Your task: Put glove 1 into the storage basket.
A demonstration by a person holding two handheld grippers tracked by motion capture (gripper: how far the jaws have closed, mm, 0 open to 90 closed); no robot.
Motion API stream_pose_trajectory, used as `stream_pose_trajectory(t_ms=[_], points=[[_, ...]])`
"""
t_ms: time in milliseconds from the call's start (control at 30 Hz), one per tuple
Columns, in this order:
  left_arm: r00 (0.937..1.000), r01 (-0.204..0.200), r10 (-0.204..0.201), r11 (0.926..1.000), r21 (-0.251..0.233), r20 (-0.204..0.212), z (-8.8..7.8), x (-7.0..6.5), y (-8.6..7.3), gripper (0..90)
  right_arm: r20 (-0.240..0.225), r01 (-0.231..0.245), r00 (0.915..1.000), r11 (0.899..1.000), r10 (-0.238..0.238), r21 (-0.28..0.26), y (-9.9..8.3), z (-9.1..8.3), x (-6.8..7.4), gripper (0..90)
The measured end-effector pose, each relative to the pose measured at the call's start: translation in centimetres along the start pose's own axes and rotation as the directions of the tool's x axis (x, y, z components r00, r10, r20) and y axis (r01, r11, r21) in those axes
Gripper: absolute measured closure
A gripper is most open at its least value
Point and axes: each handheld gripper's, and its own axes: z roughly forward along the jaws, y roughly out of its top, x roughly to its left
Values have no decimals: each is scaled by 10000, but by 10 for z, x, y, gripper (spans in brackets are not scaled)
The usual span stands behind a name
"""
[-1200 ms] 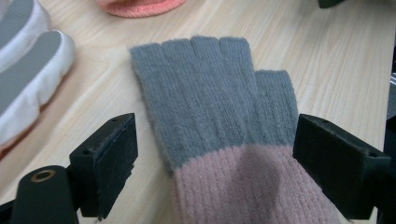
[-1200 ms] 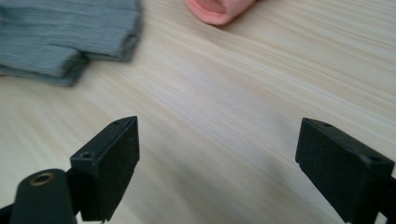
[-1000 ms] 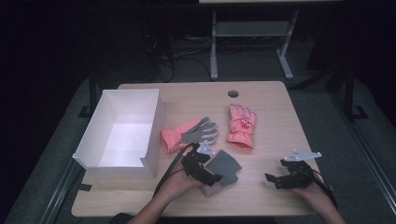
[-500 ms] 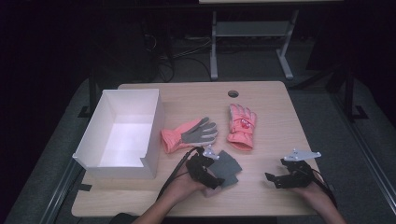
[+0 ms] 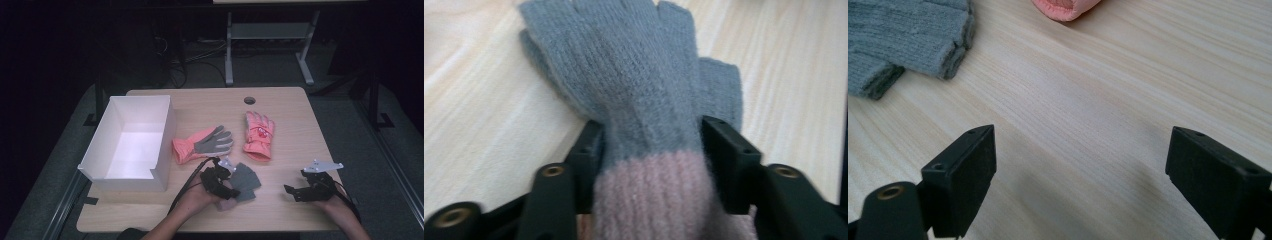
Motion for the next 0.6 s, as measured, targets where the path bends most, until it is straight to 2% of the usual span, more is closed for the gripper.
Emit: stream_pose_trajectory(t_ms=[133, 233, 467, 600], points=[[9995, 96, -99, 9999, 111, 314, 0, 2, 2, 584, 50, -10, 10000, 10000, 10, 15, 0, 1, 0, 130], [9990, -1, -2, 10000, 84, 438, 0, 4, 2, 595, 33, 36, 10000, 10000, -36, 31, 0, 1, 1, 130], [9972, 113, -106, 9999, -80, 740, -6, 6, 6, 612, 8, 1, 10000, 10000, -1, 26, 0, 1, 0, 130], [9962, 162, -137, 9995, -285, 859, -18, 7, 9, 613, 22, 122, 9999, 9999, -121, -63, 1, 1, -1, 130]])
